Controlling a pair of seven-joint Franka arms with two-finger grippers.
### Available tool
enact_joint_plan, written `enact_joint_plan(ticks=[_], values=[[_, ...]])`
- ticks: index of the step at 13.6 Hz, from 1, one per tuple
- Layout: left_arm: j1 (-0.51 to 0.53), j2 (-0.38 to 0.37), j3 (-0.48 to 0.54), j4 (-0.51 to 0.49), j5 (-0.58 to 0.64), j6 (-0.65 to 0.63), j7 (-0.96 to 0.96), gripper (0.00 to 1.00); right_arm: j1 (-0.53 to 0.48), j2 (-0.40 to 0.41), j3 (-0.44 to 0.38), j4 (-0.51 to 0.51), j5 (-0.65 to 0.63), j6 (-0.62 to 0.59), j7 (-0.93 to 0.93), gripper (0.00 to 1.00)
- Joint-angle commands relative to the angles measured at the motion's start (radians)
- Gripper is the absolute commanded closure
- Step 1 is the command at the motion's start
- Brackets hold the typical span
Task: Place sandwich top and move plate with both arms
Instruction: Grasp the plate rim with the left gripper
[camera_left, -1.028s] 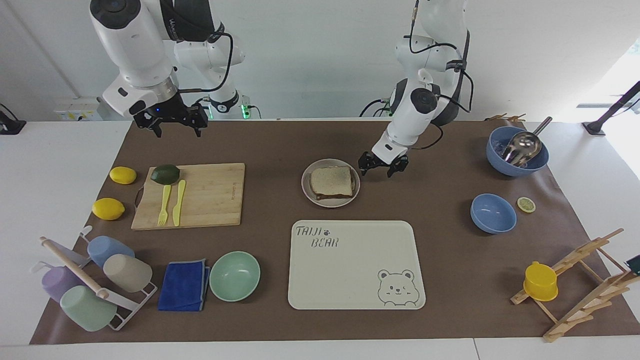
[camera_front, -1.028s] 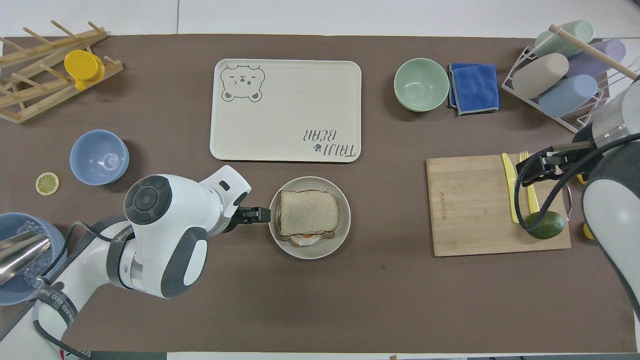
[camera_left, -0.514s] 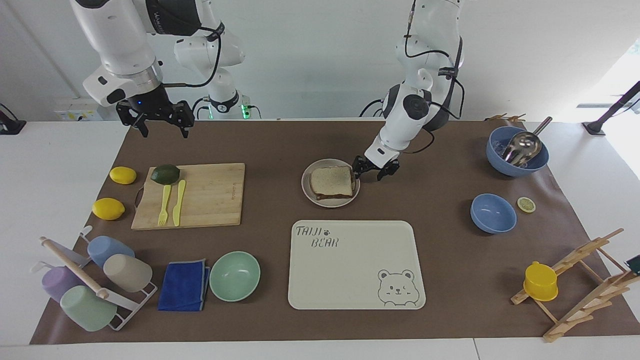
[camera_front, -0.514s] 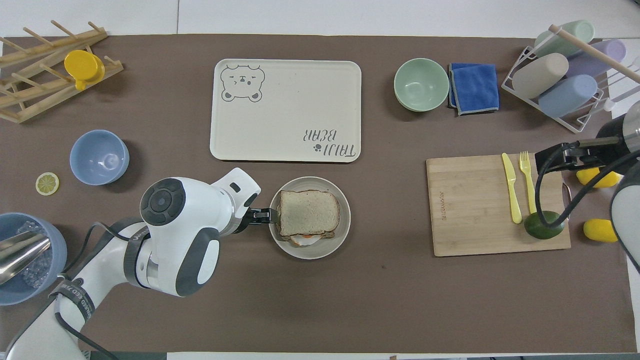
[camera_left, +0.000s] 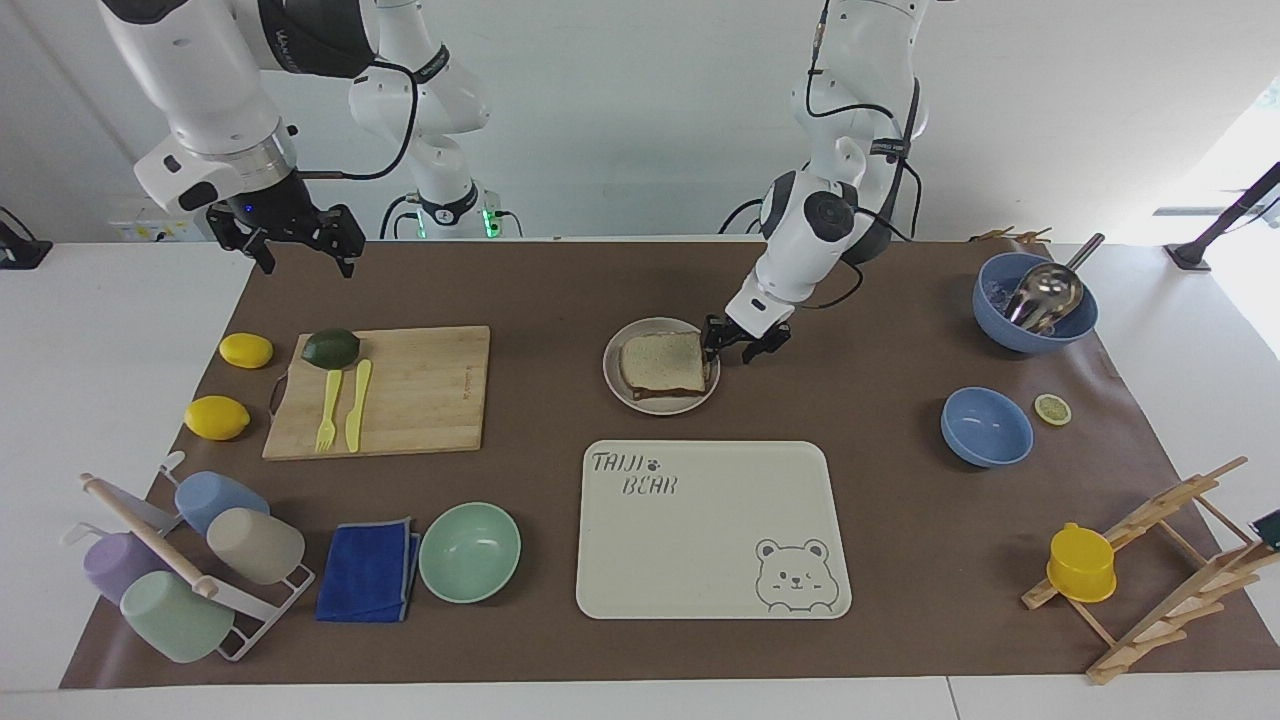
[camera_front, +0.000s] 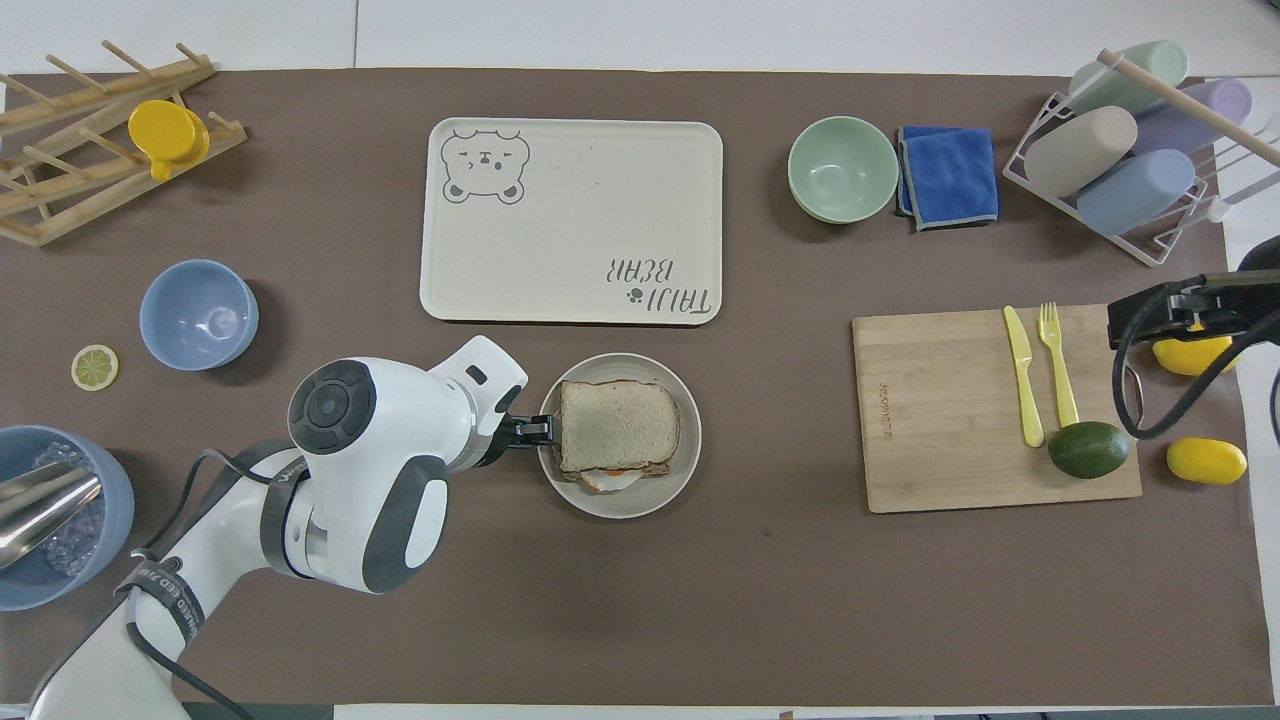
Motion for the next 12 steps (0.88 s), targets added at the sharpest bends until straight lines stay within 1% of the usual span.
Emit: enact_joint_plan(ticks=[1,3,4,8,10,11,12], values=[[-0.03,0.009,0.013,-0.015,-0.023,0.047,0.001,0.39,-0.026,-0.005,-0.016,0.0,0.034,0.0,-0.023,0.0],[-0.031,0.022,0.013,-0.015,-0.025,0.051,0.001,0.44,-0.024,0.004,-0.017,0.015,0.066,-0.002,-0.026,0.0],[-0.031,0.022,0.013,-0.015,-0.025,0.053,0.003,0.51,-0.02,0.007,-0.019,0.023,0.065,0.0,-0.026,0.0],[-0.044,0.025,0.013,-0.015,-0.032,0.054,0.001,0.62,-0.018,0.004,-0.017,0.014,0.068,-0.003,-0.023,0.0],[-0.045,0.029,0.013,-0.015,-0.037,0.057,0.003,0.75,-0.01,0.003,-0.017,0.012,0.068,-0.01,-0.023,0.0],[-0.047,0.037,0.013,-0.015,-0.037,0.062,0.003,0.78,-0.01,0.003,-0.017,0.012,0.068,-0.01,-0.023,0.0],[-0.051,0.043,0.013,-0.015,-0.037,0.067,0.001,0.79,-0.013,0.003,-0.017,0.011,0.068,-0.01,-0.023,0.0]])
